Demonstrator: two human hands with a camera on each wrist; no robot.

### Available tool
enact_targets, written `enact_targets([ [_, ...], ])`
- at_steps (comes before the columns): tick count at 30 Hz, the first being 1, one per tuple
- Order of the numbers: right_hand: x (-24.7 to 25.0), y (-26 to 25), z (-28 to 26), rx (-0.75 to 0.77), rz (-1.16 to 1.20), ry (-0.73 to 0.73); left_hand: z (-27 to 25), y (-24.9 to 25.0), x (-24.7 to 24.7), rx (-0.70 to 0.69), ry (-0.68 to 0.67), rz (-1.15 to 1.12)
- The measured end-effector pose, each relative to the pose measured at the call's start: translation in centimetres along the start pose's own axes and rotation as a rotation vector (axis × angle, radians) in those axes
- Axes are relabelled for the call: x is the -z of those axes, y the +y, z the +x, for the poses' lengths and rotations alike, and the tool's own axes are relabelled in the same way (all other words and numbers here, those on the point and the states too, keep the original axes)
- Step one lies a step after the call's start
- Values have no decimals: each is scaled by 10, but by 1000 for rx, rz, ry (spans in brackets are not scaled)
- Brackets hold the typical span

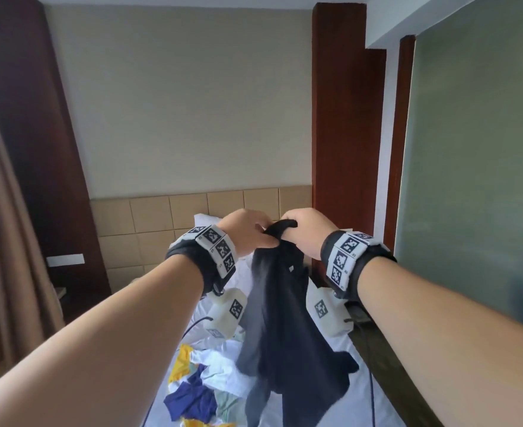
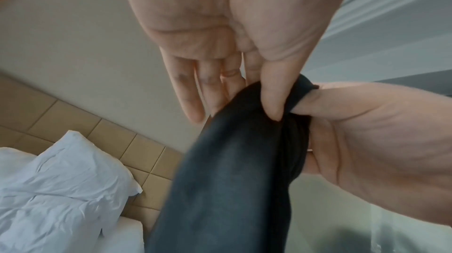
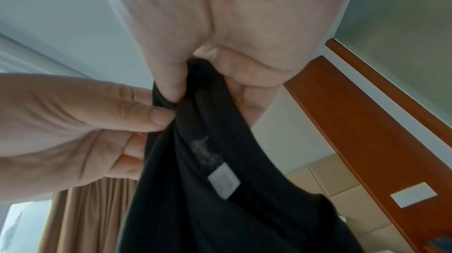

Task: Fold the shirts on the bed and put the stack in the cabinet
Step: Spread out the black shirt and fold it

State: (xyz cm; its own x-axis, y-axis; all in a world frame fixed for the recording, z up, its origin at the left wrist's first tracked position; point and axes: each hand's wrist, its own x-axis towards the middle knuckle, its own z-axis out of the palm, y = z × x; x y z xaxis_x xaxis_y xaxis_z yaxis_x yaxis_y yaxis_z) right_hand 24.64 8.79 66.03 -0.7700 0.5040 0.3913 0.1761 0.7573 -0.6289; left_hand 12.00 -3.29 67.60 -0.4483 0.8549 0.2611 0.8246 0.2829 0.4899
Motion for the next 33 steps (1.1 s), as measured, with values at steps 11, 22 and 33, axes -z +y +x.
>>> enact_targets([
  [11,-22,63,-27,-320,-364,-448,6,-24,6,18,235,-329],
  [22,-32,99,-27,-311,-125,31,-39,-120,0,410,110,-25],
  [33,-133,179,-65,-427,-362,-544,-113,-204,-101,510,-461,261],
])
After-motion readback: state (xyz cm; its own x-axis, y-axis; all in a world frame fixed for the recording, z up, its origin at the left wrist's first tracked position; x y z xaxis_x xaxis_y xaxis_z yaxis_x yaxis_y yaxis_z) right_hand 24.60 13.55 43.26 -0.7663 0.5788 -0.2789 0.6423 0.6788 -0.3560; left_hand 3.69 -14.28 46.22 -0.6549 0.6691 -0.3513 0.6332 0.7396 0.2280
